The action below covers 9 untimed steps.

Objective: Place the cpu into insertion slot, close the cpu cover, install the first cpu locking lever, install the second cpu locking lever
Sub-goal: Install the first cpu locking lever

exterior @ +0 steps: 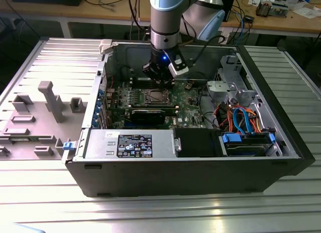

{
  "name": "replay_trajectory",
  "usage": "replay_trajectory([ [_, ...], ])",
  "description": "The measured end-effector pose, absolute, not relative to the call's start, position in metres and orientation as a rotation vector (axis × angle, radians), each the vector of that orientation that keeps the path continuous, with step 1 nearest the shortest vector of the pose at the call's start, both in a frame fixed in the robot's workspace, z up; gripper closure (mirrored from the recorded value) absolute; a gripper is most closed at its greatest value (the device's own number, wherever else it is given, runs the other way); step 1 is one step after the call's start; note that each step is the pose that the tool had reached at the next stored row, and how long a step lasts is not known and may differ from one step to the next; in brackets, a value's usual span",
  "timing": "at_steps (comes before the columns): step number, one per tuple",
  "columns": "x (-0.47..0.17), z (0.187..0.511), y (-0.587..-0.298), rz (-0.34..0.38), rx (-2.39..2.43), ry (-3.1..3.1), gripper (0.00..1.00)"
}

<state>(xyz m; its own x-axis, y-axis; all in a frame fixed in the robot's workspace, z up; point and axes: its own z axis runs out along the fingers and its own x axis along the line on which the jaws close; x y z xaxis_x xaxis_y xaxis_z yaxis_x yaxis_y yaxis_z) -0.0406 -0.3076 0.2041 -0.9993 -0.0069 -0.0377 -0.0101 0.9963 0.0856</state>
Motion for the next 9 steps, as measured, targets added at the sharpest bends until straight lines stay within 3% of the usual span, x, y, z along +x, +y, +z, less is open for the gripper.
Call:
replay_trajectory([
  [9,-0.0401,0.2043,-0.3076,0.133,-0.013,3.101,0.89],
])
